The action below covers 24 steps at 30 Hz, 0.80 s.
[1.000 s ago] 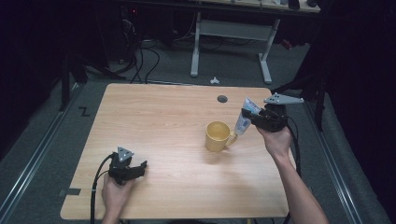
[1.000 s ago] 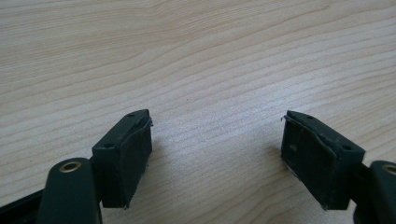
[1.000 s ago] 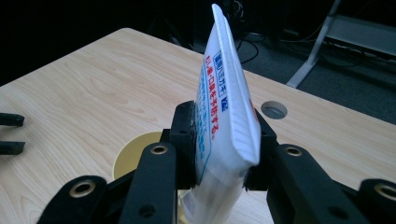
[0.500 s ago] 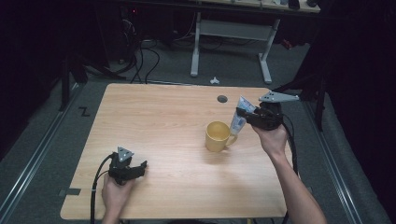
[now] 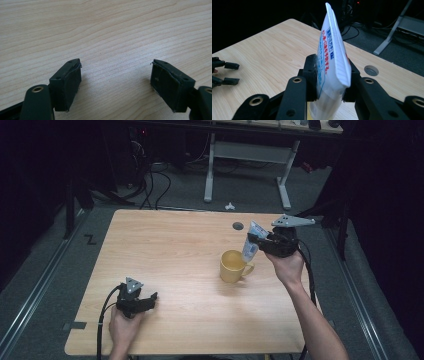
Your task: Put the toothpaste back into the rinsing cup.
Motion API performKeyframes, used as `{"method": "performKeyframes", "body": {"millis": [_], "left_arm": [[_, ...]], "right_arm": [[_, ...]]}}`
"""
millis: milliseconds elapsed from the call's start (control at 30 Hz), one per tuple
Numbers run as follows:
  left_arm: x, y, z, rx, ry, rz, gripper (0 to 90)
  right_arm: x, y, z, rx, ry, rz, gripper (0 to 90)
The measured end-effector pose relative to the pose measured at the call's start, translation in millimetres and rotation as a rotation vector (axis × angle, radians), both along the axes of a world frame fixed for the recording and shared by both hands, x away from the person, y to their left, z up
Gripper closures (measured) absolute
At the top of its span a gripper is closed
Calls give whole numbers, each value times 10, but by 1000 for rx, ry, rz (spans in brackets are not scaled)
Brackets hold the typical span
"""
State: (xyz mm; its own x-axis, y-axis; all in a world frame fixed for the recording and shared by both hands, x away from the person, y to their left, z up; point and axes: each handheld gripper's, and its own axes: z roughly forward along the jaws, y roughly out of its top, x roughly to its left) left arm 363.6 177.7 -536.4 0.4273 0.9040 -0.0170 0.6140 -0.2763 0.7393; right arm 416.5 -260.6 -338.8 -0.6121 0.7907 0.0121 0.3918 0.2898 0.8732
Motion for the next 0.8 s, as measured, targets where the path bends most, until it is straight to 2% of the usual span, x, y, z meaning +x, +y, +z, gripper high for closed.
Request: {"method": "performKeyframes", "body": {"millis": [533, 800], "left_arm": [[-1, 0, 0, 0, 0, -3, 247], [0, 0, 0, 0, 0, -3, 247]], "right_arm": [[30, 139, -25, 1, 6, 30, 708], [39, 233, -63, -18, 7, 47, 708]]}}
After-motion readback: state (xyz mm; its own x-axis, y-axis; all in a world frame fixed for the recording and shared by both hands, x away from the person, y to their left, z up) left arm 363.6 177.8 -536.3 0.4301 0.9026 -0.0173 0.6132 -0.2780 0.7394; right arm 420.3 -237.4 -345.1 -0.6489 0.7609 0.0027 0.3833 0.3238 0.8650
